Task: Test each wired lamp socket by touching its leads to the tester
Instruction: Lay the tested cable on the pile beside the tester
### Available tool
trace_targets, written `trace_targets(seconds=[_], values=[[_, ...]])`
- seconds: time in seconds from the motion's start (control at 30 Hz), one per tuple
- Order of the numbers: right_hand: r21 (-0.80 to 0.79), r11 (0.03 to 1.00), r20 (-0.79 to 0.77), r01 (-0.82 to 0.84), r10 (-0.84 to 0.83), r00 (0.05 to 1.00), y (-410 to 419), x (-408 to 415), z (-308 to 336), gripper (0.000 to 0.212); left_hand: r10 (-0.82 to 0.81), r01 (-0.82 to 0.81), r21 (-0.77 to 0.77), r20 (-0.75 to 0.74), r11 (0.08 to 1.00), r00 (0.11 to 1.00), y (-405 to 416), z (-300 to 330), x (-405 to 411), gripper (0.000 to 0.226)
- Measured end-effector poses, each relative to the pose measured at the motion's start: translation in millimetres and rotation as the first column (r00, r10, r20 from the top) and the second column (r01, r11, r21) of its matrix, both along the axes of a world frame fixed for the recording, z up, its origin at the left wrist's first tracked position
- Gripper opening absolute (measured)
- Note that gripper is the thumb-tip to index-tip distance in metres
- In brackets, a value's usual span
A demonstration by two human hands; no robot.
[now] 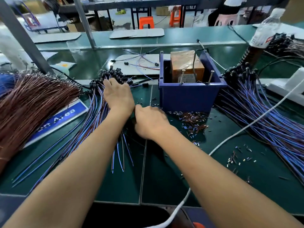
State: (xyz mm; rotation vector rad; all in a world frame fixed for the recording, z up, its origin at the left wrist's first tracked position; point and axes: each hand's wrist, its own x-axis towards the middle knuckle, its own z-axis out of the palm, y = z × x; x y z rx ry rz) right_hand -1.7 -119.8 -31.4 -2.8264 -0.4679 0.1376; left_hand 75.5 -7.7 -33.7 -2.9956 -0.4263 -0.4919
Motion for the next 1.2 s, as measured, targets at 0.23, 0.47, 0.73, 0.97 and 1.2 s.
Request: trace_targets(seconds=[0.23, 0.47, 0.73, 0.97, 1.2], values=[[0.033, 0.999, -0.011, 0.003, -0.003, 1.0, -1.5, 1.4, -3.6, 0.027, -0.018, 0.018, 0.033, 0.007, 0.999, 1.0, 2.3, -7.6, 11.3, 0.03], [0.044, 0.999, 0.021, -0.021, 0.02, 1.0, -2.8, 6.0, -9.8, 0.03, -0.118, 0.129, 0.072, -0.143, 0.989, 0.983, 7.2, -1.8, 17.3, 0.029], [0.053, 0.997, 0.039, -0.051, 0.049, 0.998, -5.7, 7.2, -10.1, 0.03, -0.337, 0.333, -0.052, -0.148, 0.942, 0.93, 6.5, -1.1, 18.4, 0.04], [0.042, 0.998, -0.008, -0.041, 0.041, 0.999, -6.9, 5.5, -4.4, 0.03, -0.411, 0.412, -0.007, -0.093, 0.911, 0.907, 4.5, -6.0, 18.7, 0.03], [0.029, 0.998, -0.038, -0.05, 0.051, 0.998, -9.6, 3.9, 1.1, 0.03, -0.322, 0.379, -0.354, 0.212, 0.855, 0.923, 6.9, -1.6, 14.1, 0.022]])
